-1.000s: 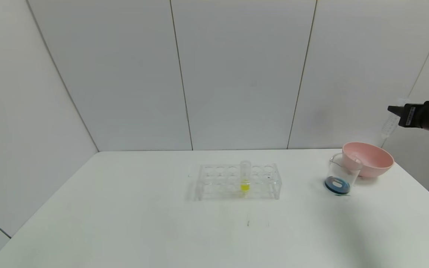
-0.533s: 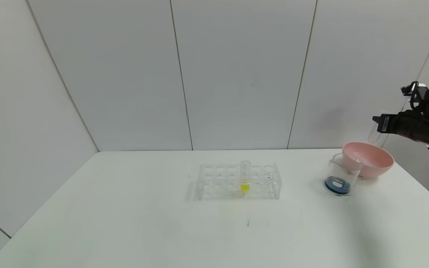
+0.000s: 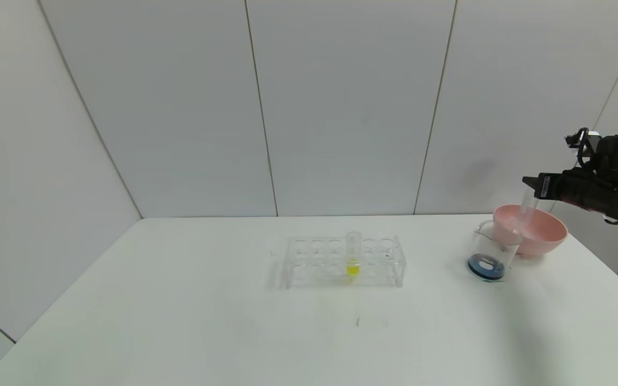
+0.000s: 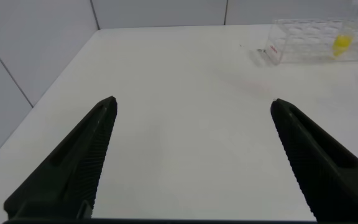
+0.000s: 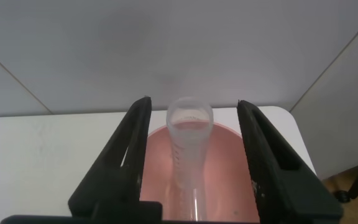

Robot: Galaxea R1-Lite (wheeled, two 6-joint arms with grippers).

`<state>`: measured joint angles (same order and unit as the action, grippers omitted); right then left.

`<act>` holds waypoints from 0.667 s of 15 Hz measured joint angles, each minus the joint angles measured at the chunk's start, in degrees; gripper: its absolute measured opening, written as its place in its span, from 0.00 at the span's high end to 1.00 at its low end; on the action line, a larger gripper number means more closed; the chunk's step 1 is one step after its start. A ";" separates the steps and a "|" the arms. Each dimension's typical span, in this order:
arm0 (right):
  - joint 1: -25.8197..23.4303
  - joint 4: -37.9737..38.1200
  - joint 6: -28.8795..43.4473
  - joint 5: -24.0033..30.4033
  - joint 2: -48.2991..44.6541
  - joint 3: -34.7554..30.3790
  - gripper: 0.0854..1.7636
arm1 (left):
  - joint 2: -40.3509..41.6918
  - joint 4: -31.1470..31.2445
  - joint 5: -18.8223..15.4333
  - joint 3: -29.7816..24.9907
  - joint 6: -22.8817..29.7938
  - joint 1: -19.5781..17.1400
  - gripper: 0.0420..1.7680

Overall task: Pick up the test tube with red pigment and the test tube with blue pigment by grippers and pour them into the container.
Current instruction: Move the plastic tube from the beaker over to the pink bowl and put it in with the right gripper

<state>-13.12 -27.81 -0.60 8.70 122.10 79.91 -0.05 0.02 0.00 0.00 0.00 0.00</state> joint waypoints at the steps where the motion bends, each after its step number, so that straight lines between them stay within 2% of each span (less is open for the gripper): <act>1: 0.00 -0.05 0.00 -0.09 -0.05 -0.09 0.38 | 0.00 -0.02 0.00 0.00 0.00 0.00 0.00; 5: 2.46 0.04 1.24 -2.30 -1.99 -2.05 0.24 | 0.00 -0.02 0.00 0.00 0.00 0.00 0.00; 8: 7.75 -0.44 3.57 -3.07 -5.10 -6.23 0.18 | 0.00 -0.02 0.00 0.00 0.00 0.00 0.00; 10: 12.61 -0.51 5.49 -5.42 -7.41 -9.05 0.15 | 0.00 -0.02 0.00 0.00 0.00 0.00 0.00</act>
<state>-0.51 -28.32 4.89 3.28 114.69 70.86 -0.05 0.00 0.00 0.00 0.00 0.00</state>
